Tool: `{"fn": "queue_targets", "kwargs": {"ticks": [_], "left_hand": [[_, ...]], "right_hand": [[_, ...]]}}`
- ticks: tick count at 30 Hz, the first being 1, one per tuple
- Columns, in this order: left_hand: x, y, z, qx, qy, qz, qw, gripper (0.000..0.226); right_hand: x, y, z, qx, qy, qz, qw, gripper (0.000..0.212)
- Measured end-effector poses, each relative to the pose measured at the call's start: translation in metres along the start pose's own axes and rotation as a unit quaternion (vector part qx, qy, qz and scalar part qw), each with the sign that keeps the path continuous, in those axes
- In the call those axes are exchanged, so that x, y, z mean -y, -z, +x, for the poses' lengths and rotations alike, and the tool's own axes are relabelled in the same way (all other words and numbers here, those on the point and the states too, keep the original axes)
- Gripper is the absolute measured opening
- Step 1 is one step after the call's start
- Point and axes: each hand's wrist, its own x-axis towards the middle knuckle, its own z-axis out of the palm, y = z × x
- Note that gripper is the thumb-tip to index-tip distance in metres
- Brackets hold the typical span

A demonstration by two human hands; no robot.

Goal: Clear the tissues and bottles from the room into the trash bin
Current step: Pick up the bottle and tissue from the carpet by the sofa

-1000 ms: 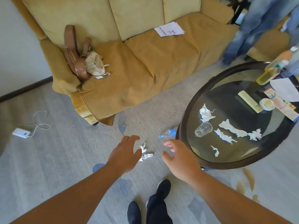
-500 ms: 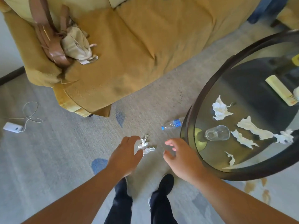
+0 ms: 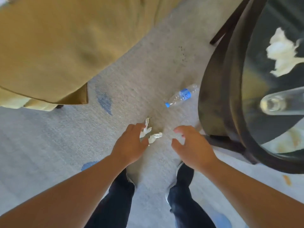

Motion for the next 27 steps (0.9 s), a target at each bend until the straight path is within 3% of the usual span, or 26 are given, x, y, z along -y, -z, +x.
{"fn": "queue_targets", "kwargs": {"ticks": [10,20,27], "left_hand": [[0.095,-0.096,0.118,0.000,-0.028,0.038,0.999,0.047],[0.153,-0.181,0.204,-0.017,-0.014,0.060,0.998,0.042],[0.174,-0.214,0.213,-0.018,-0.071,0.082,0.994,0.065]], "right_hand": [[-0.056,-0.120,0.122,0.018,-0.005,-0.007,1.000,0.036],[-0.116,-0.161,0.217,0.012,0.042,-0.049,0.998,0.042],[-0.145,-0.181,0.239,0.028,0.049,-0.092,0.994,0.041]]}}
